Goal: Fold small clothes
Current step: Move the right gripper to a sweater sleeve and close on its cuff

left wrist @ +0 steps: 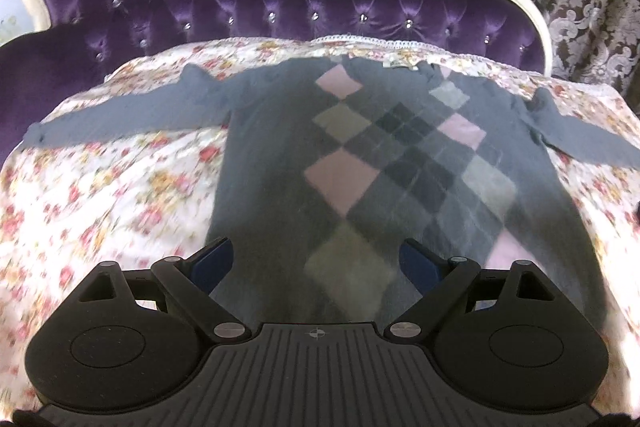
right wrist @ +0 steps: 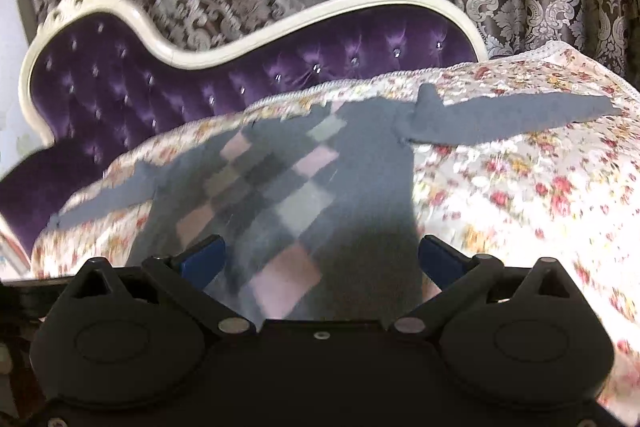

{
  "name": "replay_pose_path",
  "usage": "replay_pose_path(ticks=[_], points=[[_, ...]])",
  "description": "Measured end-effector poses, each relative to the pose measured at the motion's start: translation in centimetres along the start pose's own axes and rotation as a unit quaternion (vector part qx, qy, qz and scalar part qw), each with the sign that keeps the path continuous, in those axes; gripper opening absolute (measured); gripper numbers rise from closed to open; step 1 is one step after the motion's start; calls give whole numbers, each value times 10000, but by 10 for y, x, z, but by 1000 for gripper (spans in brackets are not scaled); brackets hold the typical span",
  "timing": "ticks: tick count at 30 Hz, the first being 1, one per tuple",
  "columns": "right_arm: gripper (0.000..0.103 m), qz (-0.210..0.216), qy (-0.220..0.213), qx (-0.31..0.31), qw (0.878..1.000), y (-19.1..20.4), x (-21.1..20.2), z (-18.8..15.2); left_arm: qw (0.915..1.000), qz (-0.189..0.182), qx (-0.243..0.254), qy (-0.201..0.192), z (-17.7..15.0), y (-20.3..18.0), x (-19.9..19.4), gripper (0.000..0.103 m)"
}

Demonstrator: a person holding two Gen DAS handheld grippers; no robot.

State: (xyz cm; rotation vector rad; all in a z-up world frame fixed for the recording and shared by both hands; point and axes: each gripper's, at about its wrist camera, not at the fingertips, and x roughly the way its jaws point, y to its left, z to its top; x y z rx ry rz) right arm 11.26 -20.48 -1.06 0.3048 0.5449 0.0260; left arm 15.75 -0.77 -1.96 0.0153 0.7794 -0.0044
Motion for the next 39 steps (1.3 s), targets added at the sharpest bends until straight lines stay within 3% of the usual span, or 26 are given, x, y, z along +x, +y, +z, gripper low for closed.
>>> replay_pose_path(ticks=[4,9,11,15,17,21,27,35,37,38,39], points=[[102,0,-64,183,9998,-42,23,26,9998,101,158,-92,14,-8,26,91],[102,-707,-73,643,9954,-120,62,56,9995,150,271,113,20,-16,63,90],[102,-915,114,864,9920,-152,78,64,9993,132,277,208,18,-18,73,90],[84,-1453,55,1217,9819,-215,103,76,9999,-27,147,-47,7,-15,79,91],[80,-1558,61,1407,9777,-239,113,78,9998,-163,82,-102,3,-13,81,91],[67,-1510,6,2025,9676,-285,130,79,9993,-277,125,-215,-4,-10,82,93],[65,-1334,-392,2586,9559,-320,144,85,9992,-265,191,-236,-4,-13,86,98],[64,-1404,-659,2739,9492,-345,167,100,9991,-281,194,-257,-5,-13,88,100],[50,-1564,-639,2730,9471,-348,169,102,9991,-283,189,-255,-5,-13,88,100],[25,-1634,-575,2690,9474,-349,170,103,9991,-285,188,-255,-5,-13,88,100],[14,-1657,-484,2662,9483,-350,170,104,9991,-286,188,-256,-5,-13,88,100]])
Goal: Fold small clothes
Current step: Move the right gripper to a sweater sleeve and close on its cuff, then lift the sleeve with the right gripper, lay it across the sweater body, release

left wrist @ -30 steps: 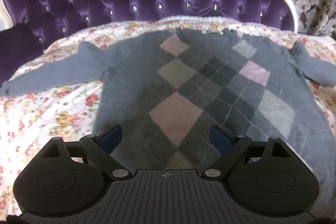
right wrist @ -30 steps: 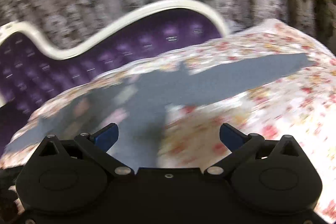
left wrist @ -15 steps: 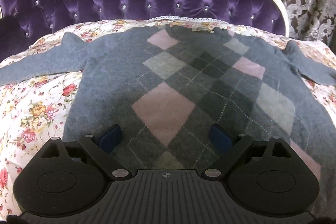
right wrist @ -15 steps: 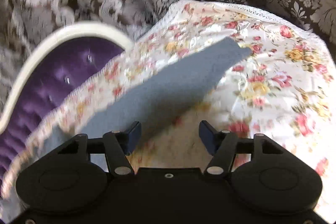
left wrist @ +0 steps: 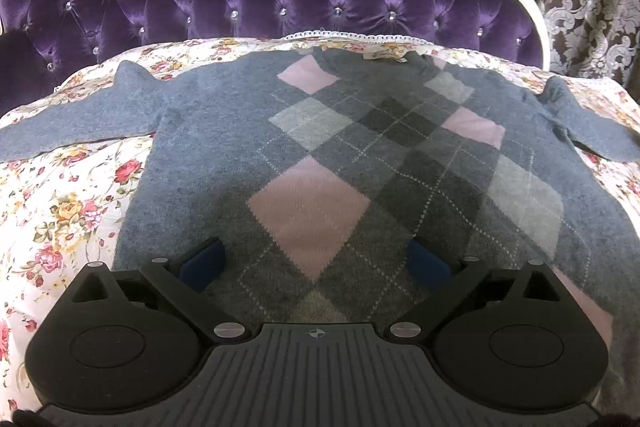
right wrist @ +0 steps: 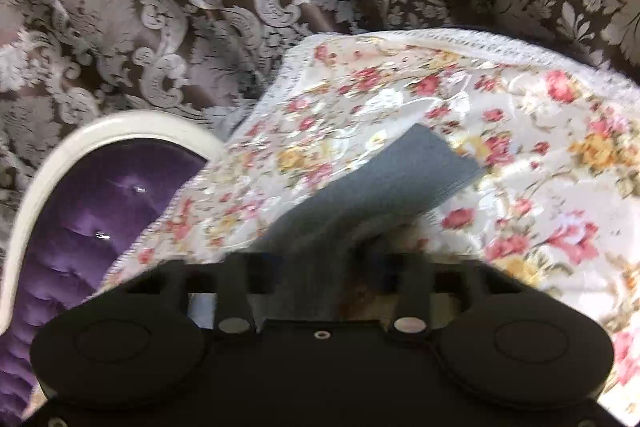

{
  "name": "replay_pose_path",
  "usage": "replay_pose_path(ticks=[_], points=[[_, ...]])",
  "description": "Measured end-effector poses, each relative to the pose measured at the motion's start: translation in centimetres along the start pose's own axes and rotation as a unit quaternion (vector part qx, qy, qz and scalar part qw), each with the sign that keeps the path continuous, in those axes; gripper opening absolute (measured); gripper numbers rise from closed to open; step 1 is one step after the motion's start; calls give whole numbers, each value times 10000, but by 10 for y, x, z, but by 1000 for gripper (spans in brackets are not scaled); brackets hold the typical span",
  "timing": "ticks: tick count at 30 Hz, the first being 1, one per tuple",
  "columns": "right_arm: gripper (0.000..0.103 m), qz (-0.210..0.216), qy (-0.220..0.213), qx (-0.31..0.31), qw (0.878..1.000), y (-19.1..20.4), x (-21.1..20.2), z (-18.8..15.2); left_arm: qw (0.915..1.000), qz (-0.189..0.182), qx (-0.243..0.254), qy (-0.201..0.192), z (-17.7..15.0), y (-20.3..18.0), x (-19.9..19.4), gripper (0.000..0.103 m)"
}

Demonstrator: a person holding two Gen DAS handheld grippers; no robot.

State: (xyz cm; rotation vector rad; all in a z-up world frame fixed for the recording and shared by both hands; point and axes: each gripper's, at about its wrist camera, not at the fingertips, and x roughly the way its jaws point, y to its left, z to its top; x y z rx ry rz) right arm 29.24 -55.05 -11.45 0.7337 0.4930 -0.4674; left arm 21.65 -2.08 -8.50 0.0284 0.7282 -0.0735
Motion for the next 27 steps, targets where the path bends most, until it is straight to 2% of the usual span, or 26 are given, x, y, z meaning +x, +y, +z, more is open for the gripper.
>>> replay_pose_path(ticks=[2,10,15,18,22,25,27], points=[[14,-97,8,-100,9999,3,-7,4,10000,-4,-3,-4,0,0,0,100],[13,-255,-512,-739,9956,27,-73,35,10000,3,-23,-19,1,0,0,100],[12,-191,-601,-1332,9891,71,-91,38,9999,-39,-118,57,6,3,-3,96],[11,65,-629,-1835,9810,117,-100,30,9994,-200,-261,120,11,10,-11,90],[9,642,-628,-2652,9600,194,-118,-1,9987,-264,-434,88,15,24,-27,90],[8,1200,-469,-2881,9489,242,-123,-32,9987,-275,-398,125,15,33,-33,90],[13,1566,-350,-2788,9468,263,-121,-52,9990,-241,-360,96,14,38,-37,90]])
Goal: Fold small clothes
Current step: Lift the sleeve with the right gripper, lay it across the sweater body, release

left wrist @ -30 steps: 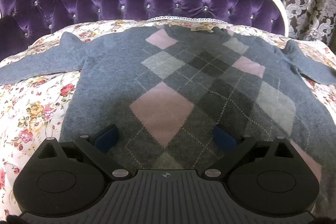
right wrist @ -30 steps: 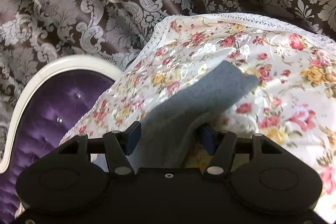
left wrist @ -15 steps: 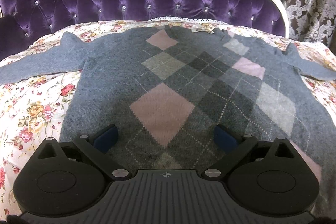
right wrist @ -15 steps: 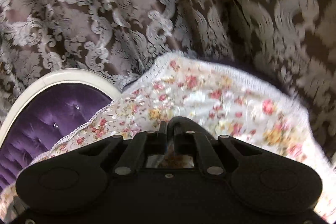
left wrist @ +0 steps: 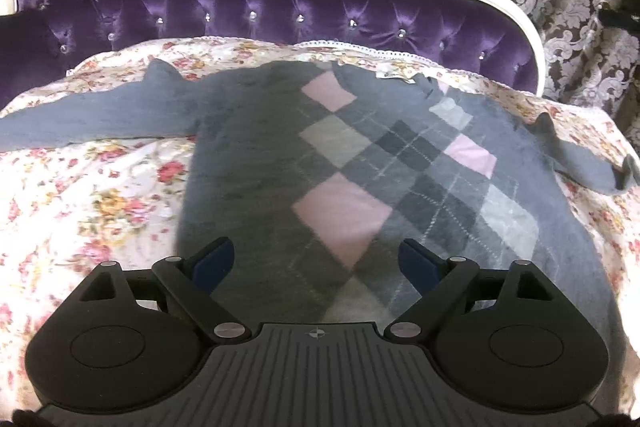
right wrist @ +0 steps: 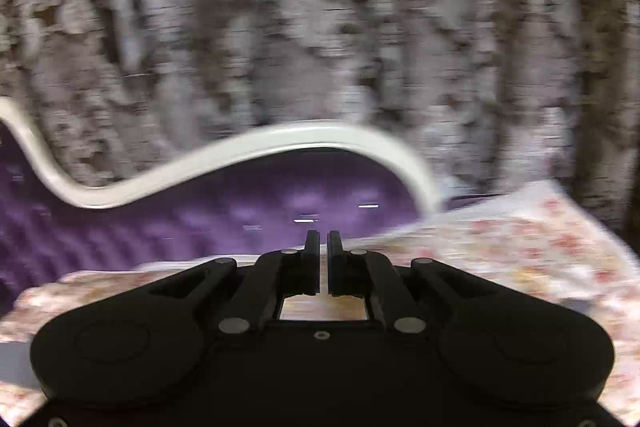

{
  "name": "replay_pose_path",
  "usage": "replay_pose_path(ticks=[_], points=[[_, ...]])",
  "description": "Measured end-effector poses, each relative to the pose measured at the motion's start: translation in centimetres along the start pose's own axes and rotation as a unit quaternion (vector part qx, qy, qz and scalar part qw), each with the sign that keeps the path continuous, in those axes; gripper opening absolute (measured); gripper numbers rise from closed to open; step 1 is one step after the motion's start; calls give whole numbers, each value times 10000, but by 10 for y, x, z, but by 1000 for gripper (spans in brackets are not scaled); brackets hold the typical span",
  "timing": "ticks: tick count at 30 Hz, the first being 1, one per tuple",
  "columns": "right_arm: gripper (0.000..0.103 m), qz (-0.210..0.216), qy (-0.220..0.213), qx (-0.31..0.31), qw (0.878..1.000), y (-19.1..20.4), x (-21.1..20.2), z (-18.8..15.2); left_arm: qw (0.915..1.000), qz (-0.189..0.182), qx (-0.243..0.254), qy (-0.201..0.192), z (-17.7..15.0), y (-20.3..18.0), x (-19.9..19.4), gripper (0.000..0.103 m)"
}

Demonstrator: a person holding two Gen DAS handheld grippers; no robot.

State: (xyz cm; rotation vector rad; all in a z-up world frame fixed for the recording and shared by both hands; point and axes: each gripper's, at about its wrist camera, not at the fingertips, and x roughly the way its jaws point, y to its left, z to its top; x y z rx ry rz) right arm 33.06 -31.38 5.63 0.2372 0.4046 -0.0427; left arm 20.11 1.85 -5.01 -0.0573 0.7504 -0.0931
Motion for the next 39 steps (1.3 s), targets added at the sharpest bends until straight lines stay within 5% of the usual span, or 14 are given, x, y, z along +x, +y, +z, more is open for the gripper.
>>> replay_pose_path(ticks=[2,4,6,8,14,21,25,30,39], points=[[16,257,-29,68,9996,17,4,-12,9999,84,44,-77,-1,3,-2,90],[30,359,-103,19,9993,30,4,-25,9999,111,30,-67,-2,4,-1,90],[79,235,-356,-45,9991,36,-4,-43,10000,51,5,24,-4,5,3,90],[102,-5,-711,-117,9974,32,-15,-56,9999,8,37,108,-7,2,8,90],[103,-1132,-965,-163,9887,-11,-27,-74,9996,11,232,176,-19,-11,19,91],[97,-1815,233,1093,9770,-125,-3,-67,9991,44,418,30,-27,-15,18,91],[84,-2025,695,1505,9651,-177,12,-62,9991,50,427,-11,-28,-16,18,92],[71,-2104,774,1807,9577,-206,23,-63,9990,68,431,-57,-30,-16,18,92],[67,-2426,828,2165,9420,-226,56,-67,9991,57,424,-71,-30,-15,18,93]])
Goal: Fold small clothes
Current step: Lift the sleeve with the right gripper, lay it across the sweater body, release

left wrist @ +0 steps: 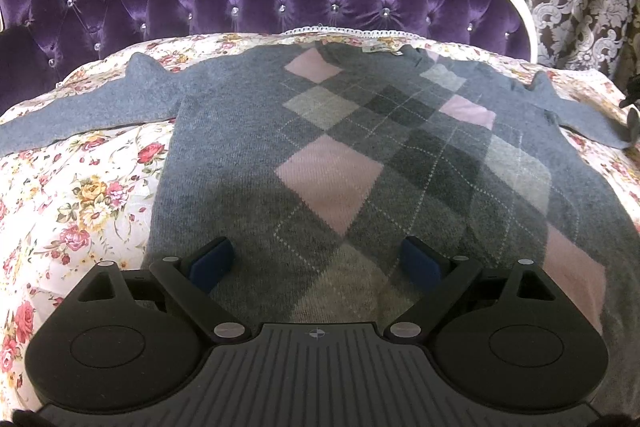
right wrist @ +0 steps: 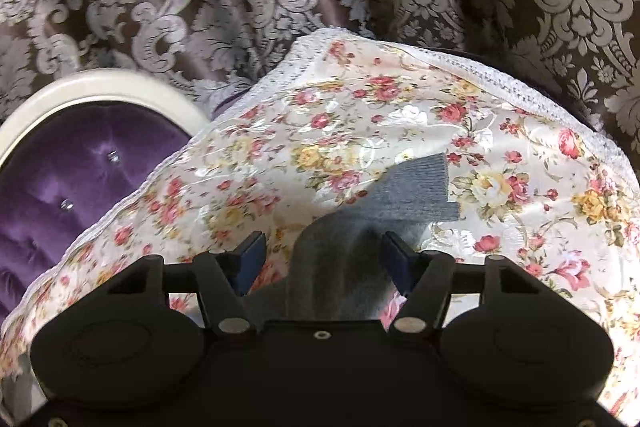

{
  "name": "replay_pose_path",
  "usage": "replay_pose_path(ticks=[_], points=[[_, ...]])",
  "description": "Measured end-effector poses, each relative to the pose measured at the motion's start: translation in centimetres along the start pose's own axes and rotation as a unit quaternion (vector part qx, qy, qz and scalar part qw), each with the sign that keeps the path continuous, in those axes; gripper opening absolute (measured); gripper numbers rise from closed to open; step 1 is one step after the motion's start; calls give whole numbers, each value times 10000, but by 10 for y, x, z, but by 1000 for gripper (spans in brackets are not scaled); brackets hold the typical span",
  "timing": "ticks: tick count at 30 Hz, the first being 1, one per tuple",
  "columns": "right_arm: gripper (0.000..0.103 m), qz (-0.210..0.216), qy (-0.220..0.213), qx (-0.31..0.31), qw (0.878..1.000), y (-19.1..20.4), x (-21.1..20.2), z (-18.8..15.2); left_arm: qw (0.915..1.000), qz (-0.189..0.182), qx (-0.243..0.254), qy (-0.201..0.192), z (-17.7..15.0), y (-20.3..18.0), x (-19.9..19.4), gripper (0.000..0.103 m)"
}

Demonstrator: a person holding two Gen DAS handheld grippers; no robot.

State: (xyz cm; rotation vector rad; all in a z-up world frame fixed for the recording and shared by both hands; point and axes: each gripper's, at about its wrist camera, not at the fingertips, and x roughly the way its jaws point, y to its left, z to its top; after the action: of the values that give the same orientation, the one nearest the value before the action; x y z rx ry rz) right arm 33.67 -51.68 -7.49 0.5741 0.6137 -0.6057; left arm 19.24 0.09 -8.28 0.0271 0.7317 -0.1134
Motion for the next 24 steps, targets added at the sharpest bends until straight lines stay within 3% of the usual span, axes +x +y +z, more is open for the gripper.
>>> replay_pose_path(ticks=[2,4,5,8,15,20,24], points=[[60,-53,33,34,10000,-2,4,0,10000,0,-1,3,0,0,0,93],[36,-115,157,19,9998,-4,8,0,10000,-2,-3,4,0,0,0,93],[11,-154,186,-25,9997,-6,9,0,10000,-5,-6,0,0,0,0,93],[11,-173,144,-192,9996,-8,2,-1,10000,-11,-13,-18,-1,0,0,93],[11,353,-121,-702,9968,20,-46,9,10000,-18,-33,-69,-2,0,-1,93],[11,1161,-352,-1326,9837,84,-99,7,9999,-21,-50,-86,-3,0,-2,93],[11,1999,-393,-1820,9620,154,-143,-10,9999,-27,-56,-89,-3,1,-1,93]])
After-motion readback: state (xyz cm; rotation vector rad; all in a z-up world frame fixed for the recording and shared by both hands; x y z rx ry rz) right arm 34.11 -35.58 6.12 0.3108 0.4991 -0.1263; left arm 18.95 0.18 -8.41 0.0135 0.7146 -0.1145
